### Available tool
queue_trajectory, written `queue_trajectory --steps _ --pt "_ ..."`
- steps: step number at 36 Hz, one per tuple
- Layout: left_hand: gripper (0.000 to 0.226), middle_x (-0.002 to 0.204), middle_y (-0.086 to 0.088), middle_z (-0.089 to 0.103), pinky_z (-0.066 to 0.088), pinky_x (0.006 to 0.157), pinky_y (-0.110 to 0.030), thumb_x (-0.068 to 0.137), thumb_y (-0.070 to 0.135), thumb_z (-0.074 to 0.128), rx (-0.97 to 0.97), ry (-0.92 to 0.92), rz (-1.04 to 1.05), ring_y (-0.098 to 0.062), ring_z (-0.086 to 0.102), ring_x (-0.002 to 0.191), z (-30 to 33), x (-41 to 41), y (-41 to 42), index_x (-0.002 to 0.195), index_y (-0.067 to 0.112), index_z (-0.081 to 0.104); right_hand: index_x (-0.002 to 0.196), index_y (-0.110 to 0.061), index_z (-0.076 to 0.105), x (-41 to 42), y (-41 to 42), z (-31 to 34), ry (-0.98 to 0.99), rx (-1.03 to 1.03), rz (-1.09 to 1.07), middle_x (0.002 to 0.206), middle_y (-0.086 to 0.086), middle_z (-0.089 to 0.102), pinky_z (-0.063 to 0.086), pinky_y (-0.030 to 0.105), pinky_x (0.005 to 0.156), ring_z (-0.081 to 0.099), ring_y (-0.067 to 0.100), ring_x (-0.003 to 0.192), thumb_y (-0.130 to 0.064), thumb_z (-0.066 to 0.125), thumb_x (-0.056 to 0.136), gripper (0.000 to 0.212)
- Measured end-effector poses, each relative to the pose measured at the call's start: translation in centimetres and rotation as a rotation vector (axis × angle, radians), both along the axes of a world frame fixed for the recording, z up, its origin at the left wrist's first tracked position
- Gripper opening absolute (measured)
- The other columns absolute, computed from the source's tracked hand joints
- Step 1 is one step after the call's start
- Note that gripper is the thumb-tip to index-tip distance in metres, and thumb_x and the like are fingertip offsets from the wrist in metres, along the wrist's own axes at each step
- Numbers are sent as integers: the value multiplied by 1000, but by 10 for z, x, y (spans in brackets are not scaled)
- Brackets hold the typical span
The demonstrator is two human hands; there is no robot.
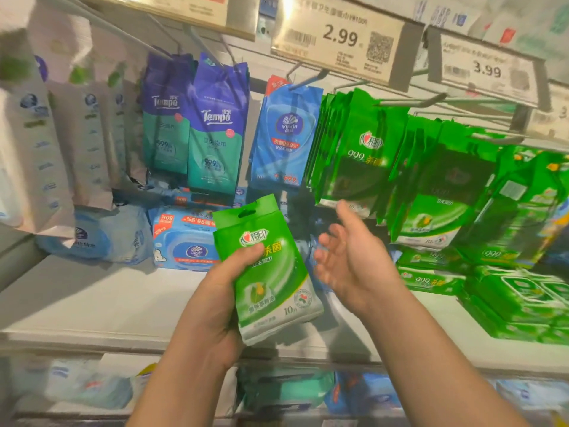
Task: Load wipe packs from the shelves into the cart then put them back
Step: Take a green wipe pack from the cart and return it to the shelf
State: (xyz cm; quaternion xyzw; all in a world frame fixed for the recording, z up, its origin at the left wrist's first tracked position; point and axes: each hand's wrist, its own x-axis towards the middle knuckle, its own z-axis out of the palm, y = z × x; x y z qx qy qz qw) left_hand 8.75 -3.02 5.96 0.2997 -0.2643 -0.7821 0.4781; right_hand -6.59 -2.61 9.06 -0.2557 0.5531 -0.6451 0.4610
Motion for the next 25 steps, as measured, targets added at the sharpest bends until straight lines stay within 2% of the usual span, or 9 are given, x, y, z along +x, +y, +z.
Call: queue_trajectory --steps 1,3,6,8,10,15,18,22,25 --pt "15 65 -16 74 55 43 -24 95 11 57 -13 36 -15 -20 71 49 -3 0 2 94 -1 66 102 -14 59 3 6 -5 96 13 37 63 -2 53 33 26 51 46 15 51 -53 63 92 41" --pt "39 99 -22 77 65 70 -42 76 16 71 -19 107 -17 -31 77 77 -10 1 6 114 3 71 98 -14 62 9 18 -12 305 -2 110 60 -5 55 33 30 52 45 14 52 -58 65 88 45" --pt "75 120 -25 71 57 91 -58 56 15 86 -27 120 -4 -42 70 108 -18 0 7 128 5 67 98 -20 67 18 34 -15 525 -11 275 81 -5 75 55 45 76 71 22 76 -68 73 66 58" --pt "93 127 -28 67 52 98 -63 47 20 96 -22 134 -14 -47 65 117 -20 -2 7 133 4 63 108 -17 65 22 41 -15 550 -11 337 93 4 78 55 52 90 75 29 92 -53 80 74 52" --pt "101 128 -28 66 50 99 -65 44 24 99 -15 145 -13 -48 64 118 -23 -4 7 136 6 60 110 -10 63 24 44 -14 515 -54 335 93 7 78 58 51 88 75 29 91 -29 79 86 34" --pt "96 131 -24 66 46 104 -65 55 37 97 -39 139 -2 -45 64 119 -30 -6 4 139 13 57 110 -8 64 20 46 -16 493 -78 322 92 4 78 57 29 66 75 18 82 -19 71 92 22" --pt "82 125 -17 71 49 105 -59 62 48 90 -72 85 34 -39 69 114 -29 -9 4 134 17 64 109 -10 64 16 49 -15 464 -95 324 93 5 78 55 30 61 73 20 80 -19 66 95 18" --pt "64 126 -15 71 47 106 -59 80 56 70 -38 62 1 -38 69 114 -26 -9 6 134 21 66 111 -10 62 12 53 -15 440 -151 257 90 7 77 53 33 68 71 20 78 -25 62 98 19" --pt "38 123 -9 73 59 90 -42 93 44 60 -40 12 3 -26 77 96 -20 -11 1 119 20 73 113 -9 60 11 56 -12 415 -230 198 83 3 76 52 26 56 70 15 70 -25 58 100 21"
